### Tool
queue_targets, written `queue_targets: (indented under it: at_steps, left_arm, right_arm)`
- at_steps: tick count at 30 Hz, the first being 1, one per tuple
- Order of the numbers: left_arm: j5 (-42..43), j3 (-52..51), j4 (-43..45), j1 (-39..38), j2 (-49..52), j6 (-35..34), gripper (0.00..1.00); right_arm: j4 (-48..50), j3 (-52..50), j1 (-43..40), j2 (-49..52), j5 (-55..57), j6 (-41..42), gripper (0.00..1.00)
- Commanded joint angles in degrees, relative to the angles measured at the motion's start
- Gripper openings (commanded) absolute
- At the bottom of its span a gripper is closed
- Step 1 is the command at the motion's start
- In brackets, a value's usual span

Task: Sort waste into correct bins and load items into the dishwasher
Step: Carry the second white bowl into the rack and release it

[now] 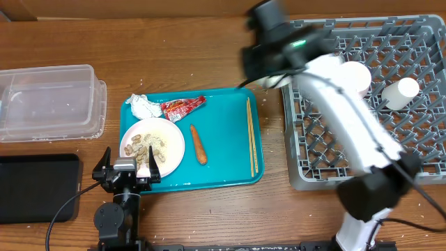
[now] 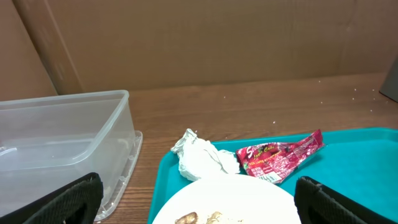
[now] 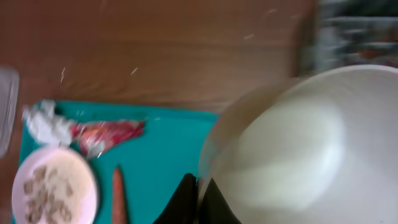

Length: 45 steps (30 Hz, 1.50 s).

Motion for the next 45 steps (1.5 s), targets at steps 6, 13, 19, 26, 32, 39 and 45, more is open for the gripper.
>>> queue_targets:
  at_steps: [6, 13, 19, 26, 32, 39, 45]
  left_arm:
    - [-0.4, -0.3, 0.0, 0.4, -0.6, -0.2, 1.00]
    - [-0.4, -0.3, 0.0, 0.4, -0.6, -0.2, 1.00]
    - [-0.4, -0.3, 0.0, 0.4, -0.6, -0.2, 1.00]
    - [-0.4, -0.3, 0.0, 0.4, -0.6, -0.2, 1.00]
    - [-0.4, -0.3, 0.0, 0.4, -0.6, -0.2, 1.00]
    - [-0.4, -0.3, 0.0, 0.4, -0.6, -0.2, 1.00]
    - [-0.4, -0.3, 0.0, 0.4, -0.6, -0.2, 1.00]
  right_arm:
    - [-2.9, -0.3, -28.3, -4.0, -27.8, -2.0, 0.04]
    - [-11.4, -9.1, -43.8, -4.0, -56.7, -16.1, 0.04]
    - [-16.7, -17.7, -47.7, -4.0, -63.9, -29.4, 0.04]
    - [-8.7, -29.7, -47.8, -4.0, -67.1, -29.8, 0.04]
    - [-6.4, -32.9, -50.1, -4.0, -66.9, -29.7, 0.04]
    - [-8.4, -32.9, -56.3, -4.0, -64.2, -29.3, 0.04]
    - [-8.7, -32.7, -57.0, -4.0, -58.6, -26.3, 0.13]
